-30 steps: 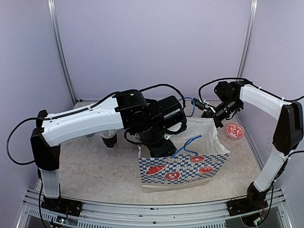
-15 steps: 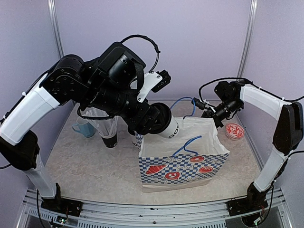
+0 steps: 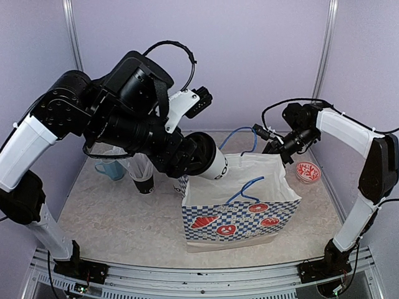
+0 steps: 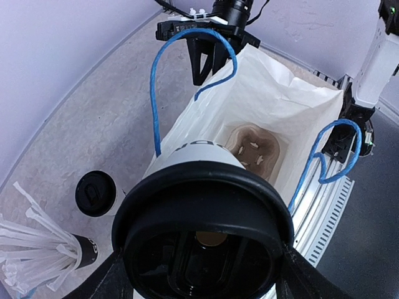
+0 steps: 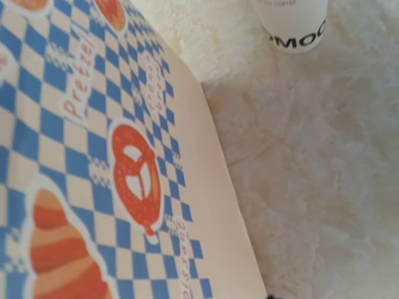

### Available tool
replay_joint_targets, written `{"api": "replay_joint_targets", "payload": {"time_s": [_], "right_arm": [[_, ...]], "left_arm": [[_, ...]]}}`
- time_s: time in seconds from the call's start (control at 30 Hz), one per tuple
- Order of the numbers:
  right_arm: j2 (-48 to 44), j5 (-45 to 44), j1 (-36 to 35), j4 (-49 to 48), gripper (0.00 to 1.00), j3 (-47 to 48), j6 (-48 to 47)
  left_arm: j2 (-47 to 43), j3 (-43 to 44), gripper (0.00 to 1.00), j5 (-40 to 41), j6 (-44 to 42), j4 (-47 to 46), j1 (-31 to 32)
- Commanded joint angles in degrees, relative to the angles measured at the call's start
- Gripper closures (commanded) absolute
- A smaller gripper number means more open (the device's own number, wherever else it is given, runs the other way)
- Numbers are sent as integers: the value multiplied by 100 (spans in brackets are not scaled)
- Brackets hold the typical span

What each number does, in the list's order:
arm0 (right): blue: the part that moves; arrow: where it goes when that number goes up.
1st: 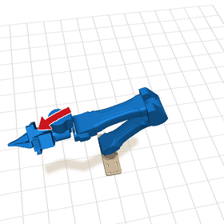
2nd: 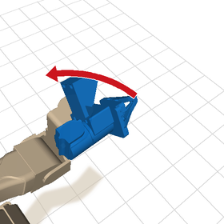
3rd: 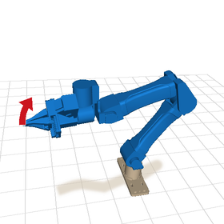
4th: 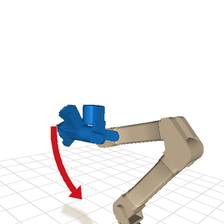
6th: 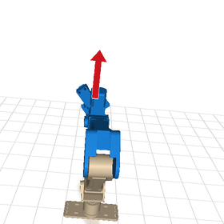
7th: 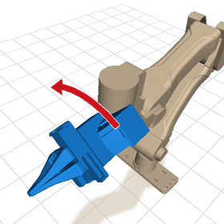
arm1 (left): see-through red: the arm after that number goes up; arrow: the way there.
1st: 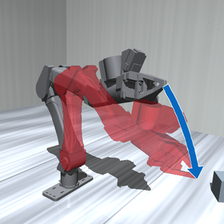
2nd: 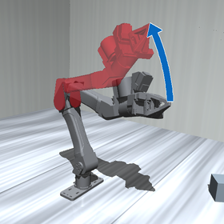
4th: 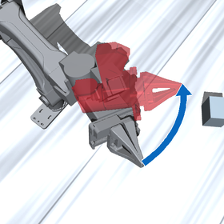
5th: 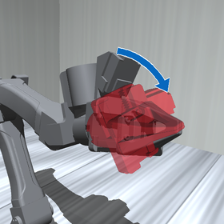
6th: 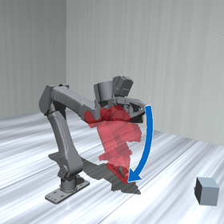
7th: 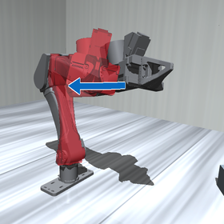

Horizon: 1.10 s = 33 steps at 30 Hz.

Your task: Pack the takeout coffee

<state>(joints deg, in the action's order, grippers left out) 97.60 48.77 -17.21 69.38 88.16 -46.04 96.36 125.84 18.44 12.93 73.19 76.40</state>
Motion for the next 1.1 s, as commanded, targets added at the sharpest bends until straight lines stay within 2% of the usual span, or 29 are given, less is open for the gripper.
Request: {"api": "replay_joint_targets", "payload": {"time_s": [0.0, 0.13, 0.23, 0.37, 0.53, 0.77, 0.9, 1.07], "right_arm": [[-252, 206, 61, 77, 55, 290, 97], [-381, 348, 61, 146, 53, 473, 114], [-486, 338, 60, 153, 52, 536, 130], [-565, 253, 64, 150, 52, 512, 131], [-625, 254, 60, 59, 51, 455, 197], [-614, 323, 60, -69, 51, 396, 278], [-578, 309, 60, -41, 51, 387, 279], [-574, 314, 60, -25, 50, 357, 262]], "left_arm": [[-239, -127, 37, -92, 63, 128, 28], [-222, -367, 37, 113, -217, 69, 134], [-251, -192, 38, 417, -152, 152, 156], [-462, 165, 38, 804, 533, 499, 197], [-1360, -443, 42, 1310, 1669, 495, 167], [-2194, -2271, 44, 242, 2455, 510, -1130], [-2235, -2876, 45, 77, 2707, 512, -1336], [-1999, -3807, 41, -368, 2607, 429, -1455]]}}
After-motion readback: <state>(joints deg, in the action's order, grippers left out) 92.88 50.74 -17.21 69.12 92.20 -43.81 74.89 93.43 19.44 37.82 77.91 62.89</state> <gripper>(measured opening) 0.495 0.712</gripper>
